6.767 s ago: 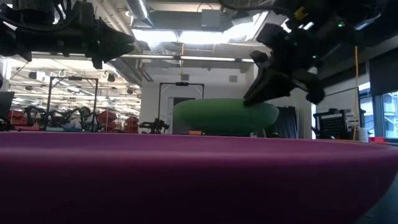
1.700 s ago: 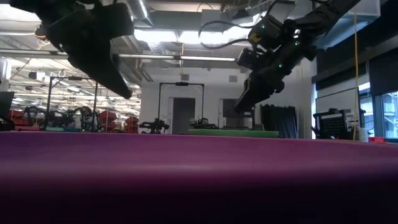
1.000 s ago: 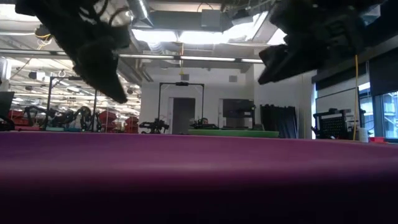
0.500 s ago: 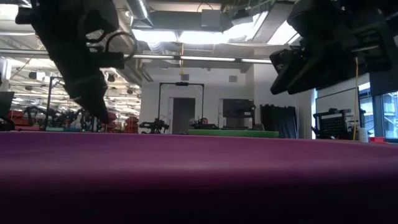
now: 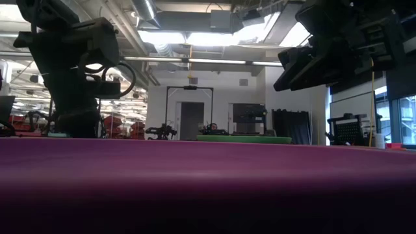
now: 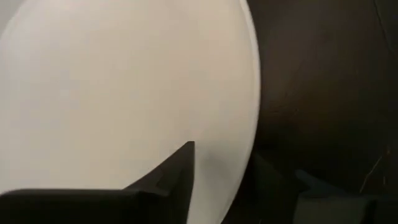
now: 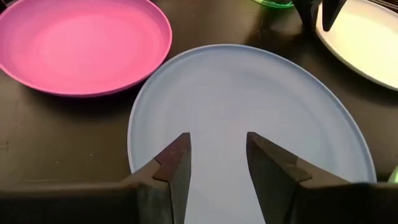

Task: Stack plastic plates
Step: Stack the light blue plate on the blue plate

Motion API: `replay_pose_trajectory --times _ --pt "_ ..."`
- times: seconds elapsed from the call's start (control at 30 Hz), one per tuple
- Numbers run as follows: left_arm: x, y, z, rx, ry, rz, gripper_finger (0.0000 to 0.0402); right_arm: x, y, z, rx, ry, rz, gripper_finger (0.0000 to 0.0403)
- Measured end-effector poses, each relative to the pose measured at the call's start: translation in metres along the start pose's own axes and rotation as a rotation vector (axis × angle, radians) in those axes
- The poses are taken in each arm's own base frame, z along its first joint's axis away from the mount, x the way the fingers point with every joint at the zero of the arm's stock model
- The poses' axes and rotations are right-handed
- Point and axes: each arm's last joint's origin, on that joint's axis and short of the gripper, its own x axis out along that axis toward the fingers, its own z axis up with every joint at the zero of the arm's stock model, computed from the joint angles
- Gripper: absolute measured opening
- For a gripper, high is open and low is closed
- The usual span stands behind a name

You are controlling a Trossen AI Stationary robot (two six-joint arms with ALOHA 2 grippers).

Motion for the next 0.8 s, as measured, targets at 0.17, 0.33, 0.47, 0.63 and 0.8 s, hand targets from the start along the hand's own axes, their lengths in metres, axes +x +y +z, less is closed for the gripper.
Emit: replay_pose_trajectory --times 0.17,0.33,0.47,0.63,0.8 --pt "0.001 0.0 0.002 0.012 -0.011 -0.014 0.0064 0.0 0.001 -0.003 0.0 0.034 0.005 0.0145" --pt "0.002 -0.002 0.005 0.034 -0.052 -0.01 0.0012 0.0 0.0 -0.005 0.0 0.056 -0.013 0.0145" --pt "0.0 -0.003 0.008 0.046 -0.06 -0.014 0.0009 0.0 0.0 -0.005 0.0 0.063 -0.037 0.0145" --pt "-0.015 -0.012 0.02 0.095 -0.082 -0.037 0.0009 0.0 0.0 -0.006 0.0 0.067 -0.037 0.0145" --pt "-0.035 -0.022 0.038 0.132 -0.163 -0.052 0.0007 0.0 0.0 -0.006 0.0 0.068 -0.036 0.0145"
